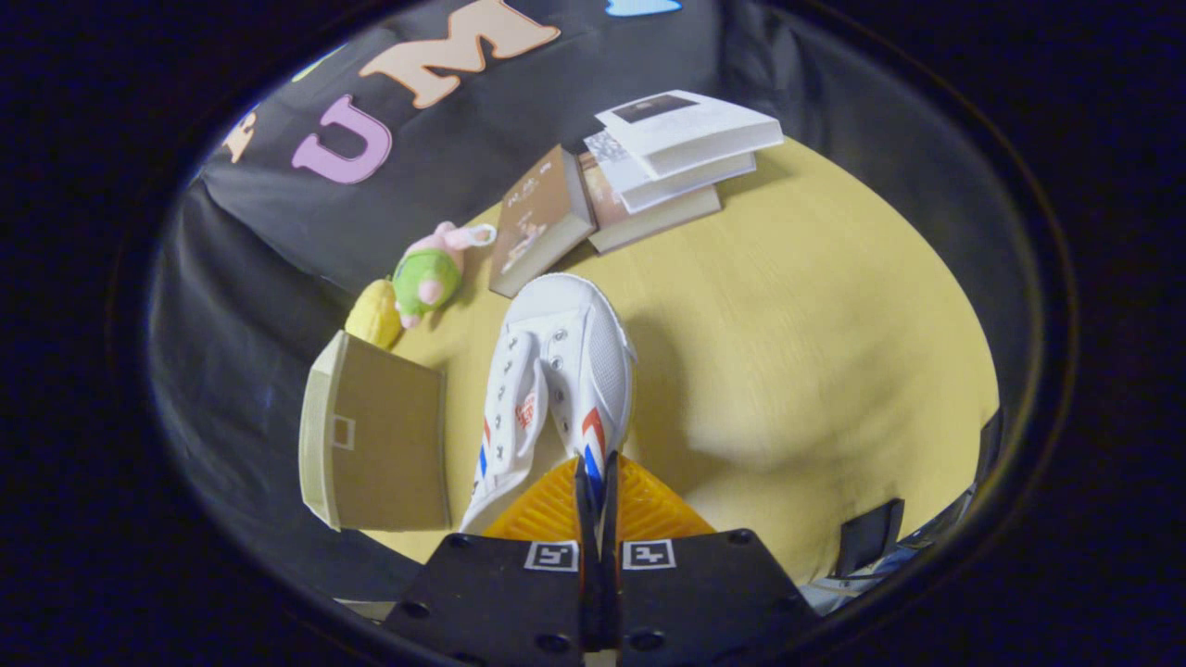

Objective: Open the storage box then place both shoes into the box .Put the left shoe in first, then the right shoe, with the right side of both shoes facing outward in a uniform manner.

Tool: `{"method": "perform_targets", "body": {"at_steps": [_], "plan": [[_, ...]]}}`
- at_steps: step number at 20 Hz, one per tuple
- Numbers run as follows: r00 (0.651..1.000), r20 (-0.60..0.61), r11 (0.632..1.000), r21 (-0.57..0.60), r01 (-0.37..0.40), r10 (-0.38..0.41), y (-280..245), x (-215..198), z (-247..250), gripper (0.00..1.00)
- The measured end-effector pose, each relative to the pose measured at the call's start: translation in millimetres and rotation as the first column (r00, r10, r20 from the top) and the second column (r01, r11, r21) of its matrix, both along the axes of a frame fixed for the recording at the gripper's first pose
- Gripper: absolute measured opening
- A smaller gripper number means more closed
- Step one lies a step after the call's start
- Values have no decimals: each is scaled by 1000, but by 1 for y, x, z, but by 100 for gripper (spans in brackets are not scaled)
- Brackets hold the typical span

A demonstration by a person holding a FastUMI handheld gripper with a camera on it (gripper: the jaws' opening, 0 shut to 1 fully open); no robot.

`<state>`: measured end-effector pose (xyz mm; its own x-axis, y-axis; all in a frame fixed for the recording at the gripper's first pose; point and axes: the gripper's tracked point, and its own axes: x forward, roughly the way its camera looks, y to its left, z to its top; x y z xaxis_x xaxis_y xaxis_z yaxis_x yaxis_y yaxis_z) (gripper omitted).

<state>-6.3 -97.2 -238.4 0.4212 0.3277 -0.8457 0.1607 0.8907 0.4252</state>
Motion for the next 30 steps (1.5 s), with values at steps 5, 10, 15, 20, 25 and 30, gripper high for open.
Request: {"method": "perform_targets", "body": {"at_steps": [5,10,15,20,25,30], "plan": [[999,42,999,21,-30,29,56,5,40,4],[991,101,994,47,-96,91,128,13,75,4],[981,132,985,78,-152,141,199,20,92,4],[974,136,976,97,-193,179,262,21,94,4],[973,103,974,74,-216,208,303,18,73,4],[975,84,978,-29,-206,208,314,15,45,4]]}}
